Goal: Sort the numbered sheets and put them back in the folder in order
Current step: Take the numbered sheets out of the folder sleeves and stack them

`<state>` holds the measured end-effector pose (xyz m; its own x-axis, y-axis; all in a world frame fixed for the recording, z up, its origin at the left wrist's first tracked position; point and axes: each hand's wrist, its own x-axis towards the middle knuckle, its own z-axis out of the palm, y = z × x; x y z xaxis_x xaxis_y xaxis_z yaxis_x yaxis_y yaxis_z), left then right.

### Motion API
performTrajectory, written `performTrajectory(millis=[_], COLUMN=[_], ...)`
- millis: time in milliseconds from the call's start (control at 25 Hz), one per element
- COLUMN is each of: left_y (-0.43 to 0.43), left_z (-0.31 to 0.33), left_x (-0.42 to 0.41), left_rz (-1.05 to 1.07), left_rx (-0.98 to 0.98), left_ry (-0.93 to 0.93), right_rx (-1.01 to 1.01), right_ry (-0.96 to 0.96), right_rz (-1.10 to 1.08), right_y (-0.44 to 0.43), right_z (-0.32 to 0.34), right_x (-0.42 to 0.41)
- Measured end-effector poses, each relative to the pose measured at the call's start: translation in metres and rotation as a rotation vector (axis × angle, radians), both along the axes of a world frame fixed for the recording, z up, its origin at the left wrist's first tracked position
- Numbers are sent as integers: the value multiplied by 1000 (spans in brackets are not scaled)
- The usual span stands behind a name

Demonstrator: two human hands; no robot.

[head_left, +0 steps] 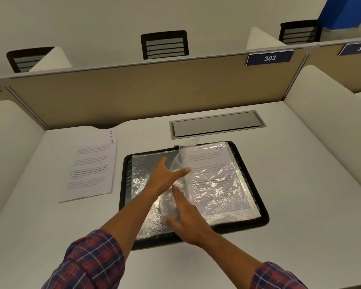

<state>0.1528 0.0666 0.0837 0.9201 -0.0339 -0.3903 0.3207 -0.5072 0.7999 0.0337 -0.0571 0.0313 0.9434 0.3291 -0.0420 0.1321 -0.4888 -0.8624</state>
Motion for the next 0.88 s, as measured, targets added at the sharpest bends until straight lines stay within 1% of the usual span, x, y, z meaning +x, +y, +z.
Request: performTrajectory(millis=[120, 200, 320, 400, 480, 640, 680, 760, 800, 840, 880], left_y=[20, 34, 61, 77, 93, 114, 116, 115, 112, 107, 99], left_z=[-7, -21, -39, -47, -56, -75, -80, -87, -86, -85, -84], left_x=[-5, -6, -3, -5, -9, -17, -19, -24, -26, -26, -29], left_rz=[-52, -8, 195, 276, 299, 256, 231, 150, 105, 62, 6], left_rx=[26, 89, 137, 124, 145, 269, 358, 653, 769, 812, 792], left_ry=[-34, -65, -75, -79, -85, -170, -206, -313, -379, -432, -487], right_rx=[-22, -78, -250, -410, -547, -701, -736, -804, -819, -827, -832], right_ry=[53, 30, -96, -100, -54, -44, -59, -85, -95, -100, -97], right_rz=[47, 25, -110, -177, -198, -185, -178, -177, -185, -190, -188], right_y=[-2, -4, -13, -25, -37, -57, -60, -68, -70, -72, -74], right_z=[-5, -11, -26, -37, -46, -68, -71, -75, -76, -76, -76], right_x=[-2, -3, -3, -4, -8, -17, -20, -26, -29, -33, -38])
